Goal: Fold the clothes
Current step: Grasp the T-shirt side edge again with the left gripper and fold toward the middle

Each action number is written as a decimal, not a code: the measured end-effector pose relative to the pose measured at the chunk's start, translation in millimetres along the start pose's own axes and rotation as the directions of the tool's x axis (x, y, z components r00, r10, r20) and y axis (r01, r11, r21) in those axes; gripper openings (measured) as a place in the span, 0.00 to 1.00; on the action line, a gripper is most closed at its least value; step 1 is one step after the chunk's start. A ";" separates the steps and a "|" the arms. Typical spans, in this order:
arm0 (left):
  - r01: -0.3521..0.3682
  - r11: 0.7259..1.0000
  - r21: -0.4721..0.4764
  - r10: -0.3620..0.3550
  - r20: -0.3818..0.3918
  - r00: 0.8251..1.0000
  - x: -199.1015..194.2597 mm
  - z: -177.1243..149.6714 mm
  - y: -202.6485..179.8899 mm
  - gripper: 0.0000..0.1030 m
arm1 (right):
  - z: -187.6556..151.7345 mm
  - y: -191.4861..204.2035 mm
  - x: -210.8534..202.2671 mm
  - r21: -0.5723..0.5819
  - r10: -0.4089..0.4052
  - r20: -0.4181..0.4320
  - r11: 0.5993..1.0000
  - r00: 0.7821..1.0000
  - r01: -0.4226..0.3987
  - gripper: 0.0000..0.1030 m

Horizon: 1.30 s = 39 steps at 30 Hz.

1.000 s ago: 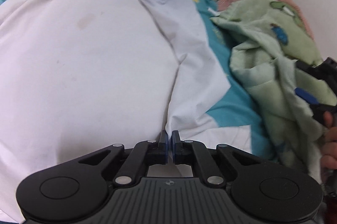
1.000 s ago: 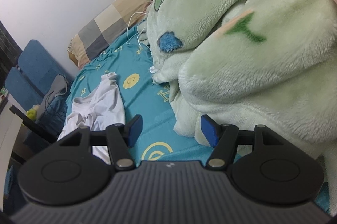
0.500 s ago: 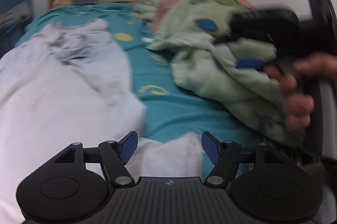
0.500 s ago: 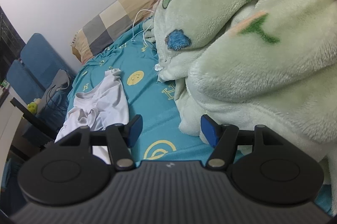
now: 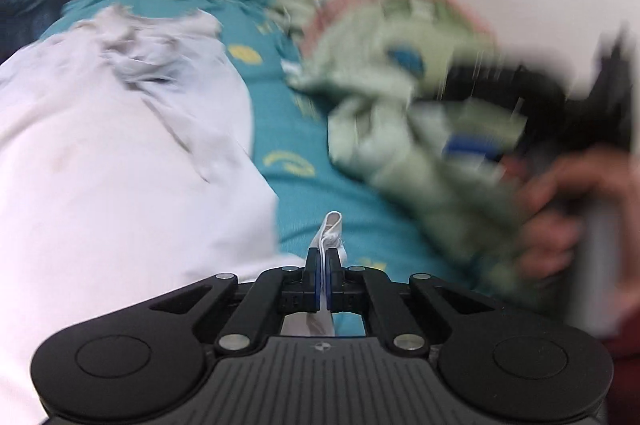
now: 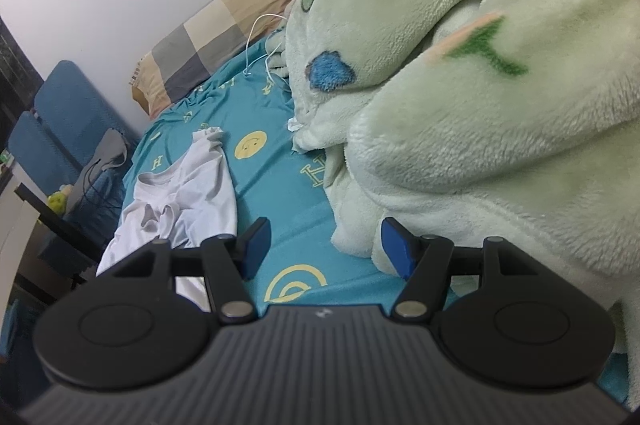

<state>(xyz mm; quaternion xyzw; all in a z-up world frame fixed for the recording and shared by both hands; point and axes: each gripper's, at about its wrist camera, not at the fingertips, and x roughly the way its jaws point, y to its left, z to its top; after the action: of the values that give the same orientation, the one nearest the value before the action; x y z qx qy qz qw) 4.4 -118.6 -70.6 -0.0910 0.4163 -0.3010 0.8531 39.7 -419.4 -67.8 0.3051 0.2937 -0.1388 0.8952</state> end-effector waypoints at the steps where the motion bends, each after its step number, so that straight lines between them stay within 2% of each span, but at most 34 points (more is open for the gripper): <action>1: 0.020 0.999 -0.050 -0.019 0.019 1.000 -19.7 3.0 6.3 0.02 | -0.2 0.8 0.0 -0.004 0.000 0.000 1.000 1.000 0.000 0.62; 2: 0.024 0.994 -0.108 -0.021 0.029 0.999 -39.2 0.4 16.2 0.02 | -0.3 1.6 0.0 -0.008 0.000 -0.001 1.000 1.000 0.000 0.62; 5: -0.058 0.969 -0.239 0.060 0.001 0.998 -80.6 -12.8 46.4 0.02 | -1.6 6.6 1.1 -0.026 0.004 -0.011 1.000 1.000 -0.004 0.62; 6: -0.100 0.958 -0.268 0.093 -0.036 0.995 -86.8 -19.2 55.4 0.02 | -2.4 9.1 1.9 -0.034 0.008 -0.017 0.999 1.000 -0.008 0.62; 8: -0.193 0.947 -0.255 0.163 -0.136 0.977 -87.0 -33.8 68.9 0.02 | -4.4 14.4 4.0 -0.051 0.024 -0.039 0.998 0.999 -0.026 0.62; 10: -0.303 0.937 -0.177 0.266 -0.204 0.942 -84.8 -47.0 73.7 0.02 | -6.2 20.0 6.4 -0.068 0.049 -0.072 0.996 0.996 -0.054 0.62; 14: -0.301 0.946 -0.117 0.276 -0.190 0.942 -98.4 -55.5 69.8 0.05 | -8.1 26.6 16.3 -0.035 0.149 -0.157 0.987 0.976 -0.156 0.62; 16: -0.293 0.955 -0.050 0.285 -0.126 0.950 -105.0 -51.2 54.4 0.22 | -6.6 31.5 26.2 0.007 0.209 -0.193 0.977 0.959 -0.212 0.62; 17: -0.278 0.961 -0.010 0.276 -0.094 0.957 -102.0 -48.0 43.9 0.27 | -5.0 35.5 32.7 0.031 0.240 -0.210 0.971 0.948 -0.239 0.62; 18: -0.264 0.964 0.031 0.265 -0.062 0.962 -99.1 -44.7 33.3 0.37 | -2.4 40.6 41.0 0.057 0.273 -0.226 0.962 0.935 -0.267 0.62; 19: -0.250 0.966 0.072 0.253 -0.031 0.967 -96.2 -41.5 22.7 0.43 | 0.4 45.7 50.0 0.084 0.308 -0.240 0.951 0.921 -0.296 0.62; 22: -0.216 0.956 0.196 0.216 0.020 0.976 -75.2 -38.4 -8.4 0.51 | 7.9 64.9 80.7 0.091 0.352 -0.277 0.936 0.894 -0.340 0.62; 26: -0.186 0.939 0.289 0.208 -0.047 0.977 -24.4 -41.1 -27.1 0.52 | 11.8 86.4 124.7 -0.026 0.299 -0.330 0.945 0.896 -0.325 0.59; 30: -0.126 0.920 0.372 0.186 -0.130 0.974 14.7 -52.1 -37.3 0.50 | 4.2 84.4 168.1 -0.023 0.294 -0.398 0.944 0.869 -0.330 0.56; 34: -0.114 0.886 0.450 0.226 -0.201 0.953 33.2 -70.6 -37.4 0.48 | -2.9 83.4 191.4 -0.045 0.269 -0.411 0.948 0.871 -0.314 0.54; 35: -0.115 0.884 0.453 0.232 -0.212 0.949 34.5 -72.9 -36.5 0.48 | -5.0 84.6 193.6 -0.055 0.264 -0.412 0.948 0.872 -0.313 0.53; 37: -0.115 0.882 0.458 0.244 -0.234 0.941 37.0 -77.5 -34.6 0.45 | -9.3 87.0 198.2 -0.074 0.254 -0.414 0.948 0.874 -0.310 0.44; 39: -0.121 0.880 0.459 0.255 -0.242 0.936 38.9 -80.4 -33.5 0.37 | -13.5 89.4 202.7 -0.094 0.244 -0.415 0.947 0.876 -0.308 0.24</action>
<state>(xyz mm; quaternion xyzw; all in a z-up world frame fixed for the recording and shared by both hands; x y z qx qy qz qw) -53.4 -160.8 -133.6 0.1899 0.4677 -0.3116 0.8050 231.9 -355.6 -158.7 0.2942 0.4331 0.0791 0.8483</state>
